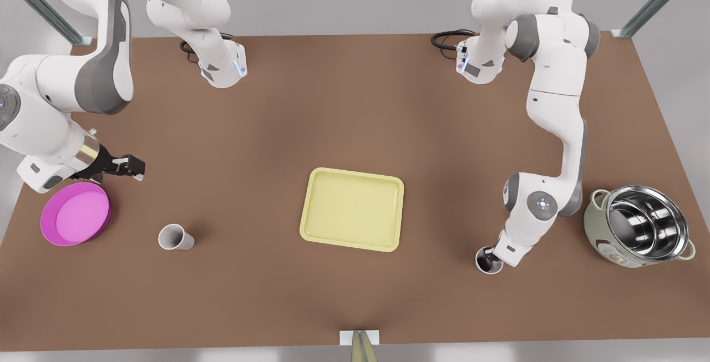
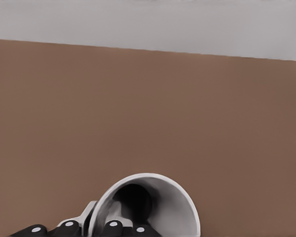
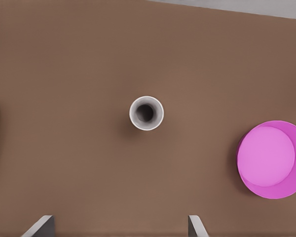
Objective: Use the left arm to pick up the white IKEA cup from the tray and place it on the middle-left position; use the right arm to pick up the white IKEA cup from the tray and place it on the middle-right position
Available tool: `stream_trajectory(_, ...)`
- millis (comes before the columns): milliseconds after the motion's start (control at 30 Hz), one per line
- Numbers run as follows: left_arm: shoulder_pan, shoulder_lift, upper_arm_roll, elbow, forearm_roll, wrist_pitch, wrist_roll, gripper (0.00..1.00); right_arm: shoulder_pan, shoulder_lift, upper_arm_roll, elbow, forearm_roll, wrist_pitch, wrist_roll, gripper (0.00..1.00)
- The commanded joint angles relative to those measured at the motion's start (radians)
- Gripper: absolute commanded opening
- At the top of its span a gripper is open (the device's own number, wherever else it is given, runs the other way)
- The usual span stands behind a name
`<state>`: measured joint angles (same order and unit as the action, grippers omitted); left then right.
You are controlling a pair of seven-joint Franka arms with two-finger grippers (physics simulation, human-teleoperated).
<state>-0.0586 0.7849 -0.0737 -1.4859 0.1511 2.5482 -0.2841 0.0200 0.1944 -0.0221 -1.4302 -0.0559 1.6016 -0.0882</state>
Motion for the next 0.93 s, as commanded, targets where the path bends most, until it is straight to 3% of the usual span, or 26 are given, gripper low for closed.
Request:
stream_trajectory(0,0.0,-0.001,0.0,0.001,0.001,0.035,0.158,1.0,0.002,-0.001,0.001,0.0,0.001,-0.002,0.01,1.0)
stream_trajectory(167,0.002,-0.019,0.002,-0.016,0.004,0.014,0.169,1.0,0.002,-0.001,0.001,0.0,0.001,0.0,0.01,1.0)
stream_trajectory(200,0.002,-0.073,0.002,-0.039,0.004,-0.075,0.172,1.0,0.002,-0.001,0.001,0.0,0.001,0.0,0.01,1.0)
stream_trajectory(267,-0.012,-0.228,-0.006,-0.017,0.005,-0.414,0.189,1.0,0.002,-0.001,0.001,0.0,0.001,0.0,0.008,1.0)
stream_trajectory(333,-0.03,-0.289,-0.028,0.147,-0.015,-0.856,0.188,1.0,0.002,-0.001,0.001,0.0,0.001,0.0,0.008,1.0)
stream_trajectory(400,0.01,-0.495,-0.018,0.141,-0.143,-1.071,0.209,1.0,0.002,-0.001,0.001,0.0,0.001,0.0,0.008,1.0)
stream_trajectory(433,0.016,-0.588,-0.017,0.052,-0.145,-1.065,0.252,1.0,0.002,-0.001,0.002,0.0,0.001,0.0,0.008,1.0)
stream_trajectory(467,0.017,-0.725,-0.014,-0.18,-0.146,-0.858,0.258,1.0,0.002,-0.001,0.001,0.0,0.001,0.0,0.01,1.0)
stream_trajectory(567,0.014,-0.595,-0.017,-0.005,-0.133,-0.852,0.257,1.0,0.002,-0.001,0.001,0.0,0.001,0.0,0.01,1.0)
stream_trajectory(900,0.016,-0.596,-0.017,-0.011,-0.134,-0.875,0.25,1.0,0.002,-0.001,0.001,0.0,0.001,0.001,0.008,1.0)
